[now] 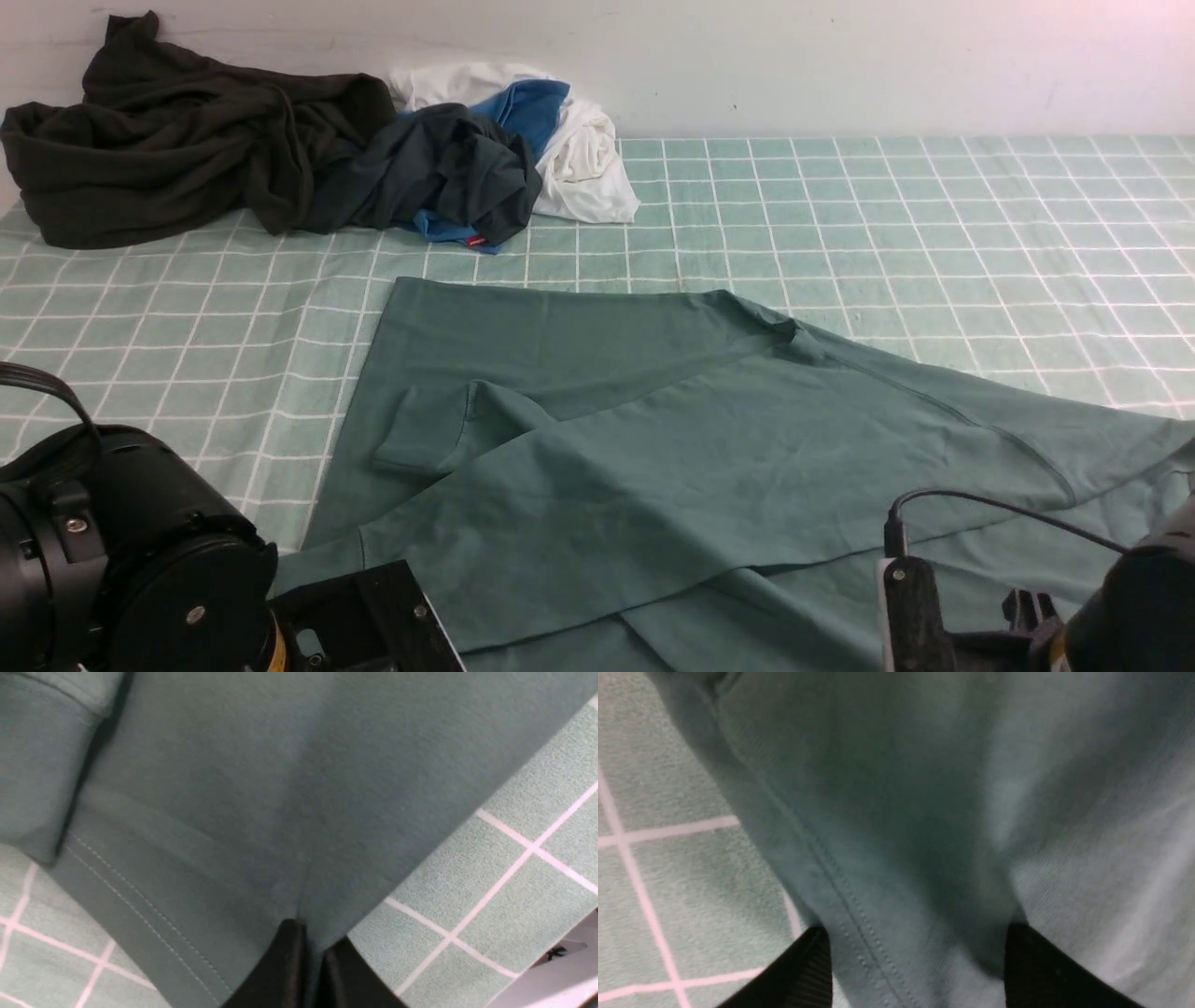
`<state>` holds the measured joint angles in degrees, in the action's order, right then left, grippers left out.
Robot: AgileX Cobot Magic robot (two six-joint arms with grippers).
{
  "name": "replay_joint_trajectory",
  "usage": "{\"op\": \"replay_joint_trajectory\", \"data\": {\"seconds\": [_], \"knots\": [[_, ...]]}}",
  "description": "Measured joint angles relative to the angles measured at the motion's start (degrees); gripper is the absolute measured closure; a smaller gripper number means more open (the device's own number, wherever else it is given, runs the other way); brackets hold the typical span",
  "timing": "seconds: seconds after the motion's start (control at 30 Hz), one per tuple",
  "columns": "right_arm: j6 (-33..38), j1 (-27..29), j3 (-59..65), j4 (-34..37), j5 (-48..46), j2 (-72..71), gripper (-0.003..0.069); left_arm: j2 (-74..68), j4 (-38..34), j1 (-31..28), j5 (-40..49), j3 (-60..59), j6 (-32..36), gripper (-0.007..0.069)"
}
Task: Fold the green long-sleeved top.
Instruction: Use both arms simultaneously to clamp the lower edge of the clothing fabric, then use both arms to drag the lower edge of the fabric forward and fold it over the upper edge
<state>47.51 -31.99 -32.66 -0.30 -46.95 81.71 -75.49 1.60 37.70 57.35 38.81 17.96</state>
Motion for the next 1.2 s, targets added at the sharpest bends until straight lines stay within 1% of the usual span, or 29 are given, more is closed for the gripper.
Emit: {"op": "replay_joint_trajectory", "data": {"seconds": [0.17,0.3,0.4,0.47,0.5,0.53,0.6,0.63,0.7,0.83,0.9,0.97,1.07,1.1,1.2], "knots": [[2.44,-0.05,3.31,-1.73,4.31,-0.67,0.02,0.0,0.0,0.0,-0.48,0.0,0.0,0.0619],[0.2,-0.19,3.96,-2.67,4.7,-1.68,0.0244,0.0,0.0,0.0,-0.48,0.0,0.0,0.0619],[-3.15,-0.44,4.31,-4.05,4.88,-2.64,0.0351,0.0,0.0,0.0,-0.53,0.0,0.0,0.0619],[-3.57,-0.44,4.31,-5.01,5.15,-2.7,0.0405,0.0,0.0,0.0,-0.58,0.0,0.0,0.0619],[-3.67,-0.44,4.31,-5.49,5.23,-2.7,0.0446,0.0,-0.06,0.0,-0.58,0.0,0.0,0.0619],[-3.73,-0.44,4.24,-5.82,5.34,-2.7,0.0502,0.0,-0.11,0.0,-0.58,0.0,0.0,0.0619],[-3.86,-0.44,3.82,-6.01,5.27,-2.7,0.0563,0.0,-0.1,0.0,-0.58,0.0,0.0,0.0619],[-3.91,-0.44,3.19,-6.07,4.91,-2.7,0.0606,0.0,-0.1,0.0,-0.58,0.0,0.0,0.0619],[-3.91,-0.44,1.97,-6.2,3.96,-2.71,0.0634,0.0,-0.1,0.0,-0.58,0.0,0.0,0.0619],[-3.92,-0.44,-1.51,-6.46,-0.2,-3.05,0.0639,0.0,0.3,0.0,-0.52,0.16,-0.21,0.0619],[-4.75,0.34,-6.71,-6.76,-4.59,-3.59,0.0638,0.0,2.05,-0.27,0.91,2.13,-1.94,0.0619],[-4.94,2.06,-11.67,-6.76,-6.72,-3.61,0.0638,0.0,4.02,-1.49,2.42,5.69,-3.32,0.0619],[-4.63,6.56,-18.78,-6.06,-7.96,-2.95,0.0638,-0.82,7.48,-5.65,3.18,13.42,-3.77,0.0617],[-4.5,6.89,-19.29,-5.96,-8.04,-2.72,0.0638,-0.82,7.64,-5.99,3.18,13.42,-3.67,0.0617],[-0.19,12.9,-28.65,-2.51,-8.86,1.46,0.0638,-5.89,8.79,-12.52,3.12,24.64,0.16,0.0614]]}}
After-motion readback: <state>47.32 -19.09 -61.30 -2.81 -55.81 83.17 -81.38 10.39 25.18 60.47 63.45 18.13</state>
